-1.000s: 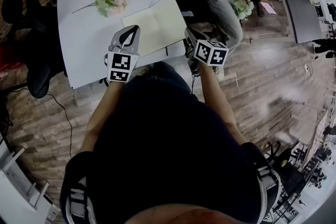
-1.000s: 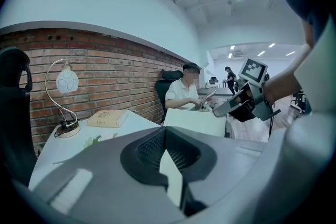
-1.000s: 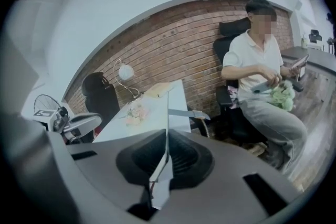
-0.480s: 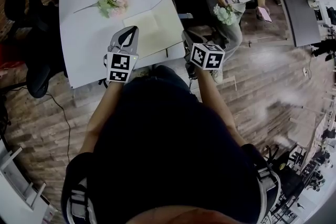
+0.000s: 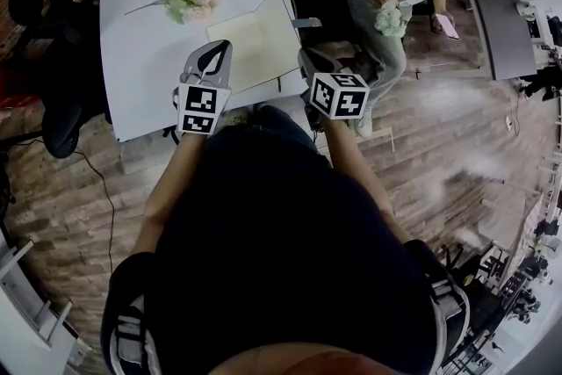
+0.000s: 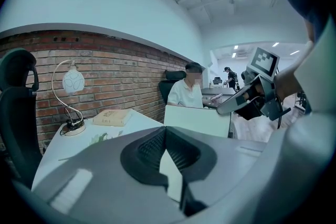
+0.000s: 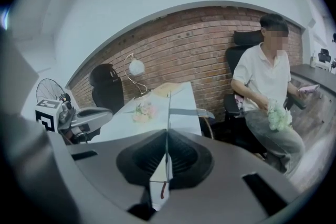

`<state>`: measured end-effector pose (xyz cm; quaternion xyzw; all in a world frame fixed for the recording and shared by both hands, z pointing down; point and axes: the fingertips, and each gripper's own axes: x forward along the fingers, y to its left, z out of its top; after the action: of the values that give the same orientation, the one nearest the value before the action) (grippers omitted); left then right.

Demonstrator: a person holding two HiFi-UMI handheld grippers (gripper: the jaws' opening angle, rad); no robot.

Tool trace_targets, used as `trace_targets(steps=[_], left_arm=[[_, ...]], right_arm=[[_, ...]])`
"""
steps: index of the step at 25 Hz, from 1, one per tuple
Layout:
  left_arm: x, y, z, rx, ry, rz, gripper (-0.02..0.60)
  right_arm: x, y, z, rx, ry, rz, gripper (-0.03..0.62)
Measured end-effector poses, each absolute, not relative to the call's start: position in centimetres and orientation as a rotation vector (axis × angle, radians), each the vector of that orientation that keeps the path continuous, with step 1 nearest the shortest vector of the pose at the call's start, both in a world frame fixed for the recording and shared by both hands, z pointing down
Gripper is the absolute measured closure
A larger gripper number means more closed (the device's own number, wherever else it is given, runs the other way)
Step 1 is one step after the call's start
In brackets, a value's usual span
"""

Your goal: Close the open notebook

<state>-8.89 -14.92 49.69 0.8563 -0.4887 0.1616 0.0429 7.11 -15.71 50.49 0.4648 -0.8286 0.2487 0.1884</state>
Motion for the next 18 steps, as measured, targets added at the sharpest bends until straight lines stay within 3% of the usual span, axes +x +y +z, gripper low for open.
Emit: trace_targets(steps=[18], left_arm=[[-9.8,-14.2,50.4,2.593,-1.507,0.511,0.575]], right_arm=[[3.4,-14.3,49.9,1.203,-2.361,0.582,0.574]])
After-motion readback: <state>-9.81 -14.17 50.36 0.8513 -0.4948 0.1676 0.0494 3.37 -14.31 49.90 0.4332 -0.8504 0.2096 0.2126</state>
